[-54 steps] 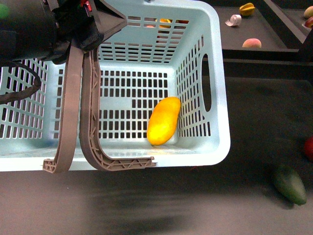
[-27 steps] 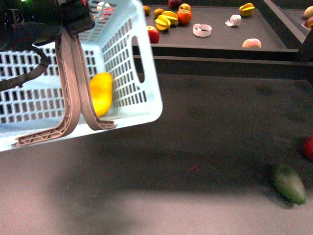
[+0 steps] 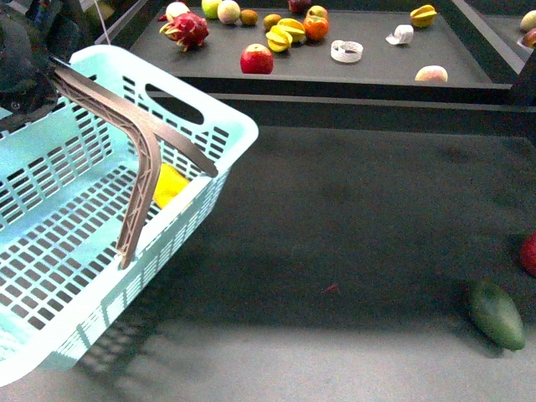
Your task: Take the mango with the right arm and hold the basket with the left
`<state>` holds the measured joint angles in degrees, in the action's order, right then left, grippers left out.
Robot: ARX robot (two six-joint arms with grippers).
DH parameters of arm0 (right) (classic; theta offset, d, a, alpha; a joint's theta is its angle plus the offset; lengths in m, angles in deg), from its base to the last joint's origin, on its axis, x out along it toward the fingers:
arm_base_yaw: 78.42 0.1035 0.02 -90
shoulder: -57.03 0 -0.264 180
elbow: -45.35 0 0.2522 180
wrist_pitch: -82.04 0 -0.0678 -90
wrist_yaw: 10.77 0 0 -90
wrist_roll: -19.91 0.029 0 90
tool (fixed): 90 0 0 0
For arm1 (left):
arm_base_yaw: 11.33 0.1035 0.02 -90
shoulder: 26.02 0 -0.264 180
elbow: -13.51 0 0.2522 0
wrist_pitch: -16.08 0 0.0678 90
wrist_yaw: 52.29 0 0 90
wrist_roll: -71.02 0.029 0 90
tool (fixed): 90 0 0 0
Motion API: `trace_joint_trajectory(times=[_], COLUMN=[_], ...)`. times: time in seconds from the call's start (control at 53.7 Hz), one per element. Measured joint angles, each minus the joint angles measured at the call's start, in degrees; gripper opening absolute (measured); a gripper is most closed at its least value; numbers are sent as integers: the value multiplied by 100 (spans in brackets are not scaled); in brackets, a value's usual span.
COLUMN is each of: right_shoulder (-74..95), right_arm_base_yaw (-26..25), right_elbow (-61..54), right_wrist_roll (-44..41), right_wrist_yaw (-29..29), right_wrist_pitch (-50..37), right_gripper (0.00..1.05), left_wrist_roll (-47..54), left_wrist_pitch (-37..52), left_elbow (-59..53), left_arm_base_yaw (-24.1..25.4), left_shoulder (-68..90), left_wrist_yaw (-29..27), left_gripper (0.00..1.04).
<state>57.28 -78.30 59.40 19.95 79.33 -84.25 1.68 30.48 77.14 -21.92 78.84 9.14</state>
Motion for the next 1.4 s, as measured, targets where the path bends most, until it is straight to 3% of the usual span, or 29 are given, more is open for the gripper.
trace_joint_trajectory(times=[0.261, 0.484, 0.988, 1.398], right_shoulder=[0, 0, -2, -2], right_arm_base_yaw=[0, 0, 0, 0], right_elbow=[0, 0, 0, 0], right_wrist_roll=[0, 0, 0, 0], right_wrist_yaw=[0, -2, 0, 0], right_wrist_pitch=[0, 2, 2, 2], right_gripper=[97, 97, 97, 97], left_wrist_roll=[-1287, -1687, -1825, -133], left_wrist_pitch=[2, 153, -533, -529], left_elbow=[184, 186, -52, -1283], left_arm_base_yaw=[452, 625, 758, 990], left_shoulder=[579, 669, -229, -2061], left_wrist_yaw=[-131, -240, -90, -249], left_gripper=[10, 11, 99, 99])
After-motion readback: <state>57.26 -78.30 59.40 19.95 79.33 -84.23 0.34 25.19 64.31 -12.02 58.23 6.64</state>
